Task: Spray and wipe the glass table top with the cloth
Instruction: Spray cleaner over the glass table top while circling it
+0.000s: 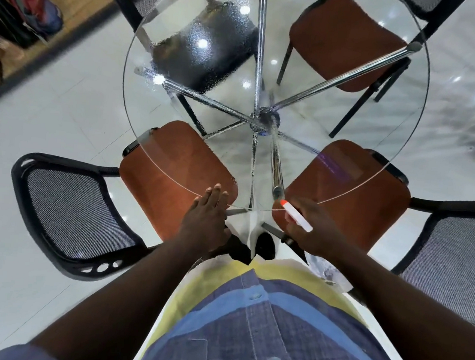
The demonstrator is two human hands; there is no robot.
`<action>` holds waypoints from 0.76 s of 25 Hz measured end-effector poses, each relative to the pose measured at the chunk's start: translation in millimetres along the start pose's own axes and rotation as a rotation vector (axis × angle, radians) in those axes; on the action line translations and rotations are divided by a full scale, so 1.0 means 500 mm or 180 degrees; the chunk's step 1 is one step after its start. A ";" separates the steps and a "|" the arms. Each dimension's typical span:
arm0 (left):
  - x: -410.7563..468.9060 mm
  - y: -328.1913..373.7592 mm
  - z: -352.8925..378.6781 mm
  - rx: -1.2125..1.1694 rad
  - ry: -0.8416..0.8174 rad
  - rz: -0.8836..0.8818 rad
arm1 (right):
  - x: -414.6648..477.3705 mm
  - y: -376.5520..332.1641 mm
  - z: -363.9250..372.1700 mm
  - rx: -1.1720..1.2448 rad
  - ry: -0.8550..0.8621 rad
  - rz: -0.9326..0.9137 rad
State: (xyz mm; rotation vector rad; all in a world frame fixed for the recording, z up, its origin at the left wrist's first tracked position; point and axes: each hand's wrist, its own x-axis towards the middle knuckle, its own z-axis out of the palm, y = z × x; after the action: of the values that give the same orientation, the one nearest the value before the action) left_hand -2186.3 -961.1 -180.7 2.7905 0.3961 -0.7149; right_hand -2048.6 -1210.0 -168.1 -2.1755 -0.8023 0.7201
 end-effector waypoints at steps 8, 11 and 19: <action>0.036 0.023 0.004 -0.0223 -0.0281 0.0407 | -0.090 0.078 -0.079 0.0177 0.0880 0.0890; 0.050 0.027 -0.004 -0.0283 -0.0307 0.0464 | -0.104 0.088 -0.099 0.0330 0.1042 0.1141; 0.057 0.051 -0.065 -0.0305 -0.0017 0.0511 | -0.061 0.080 -0.146 0.0503 0.1177 0.1230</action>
State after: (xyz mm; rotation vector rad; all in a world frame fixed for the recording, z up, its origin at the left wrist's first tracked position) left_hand -2139.9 -970.0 -163.1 2.6922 0.1967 -0.6490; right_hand -2005.5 -1284.7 -146.8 -2.2458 -0.1316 0.5169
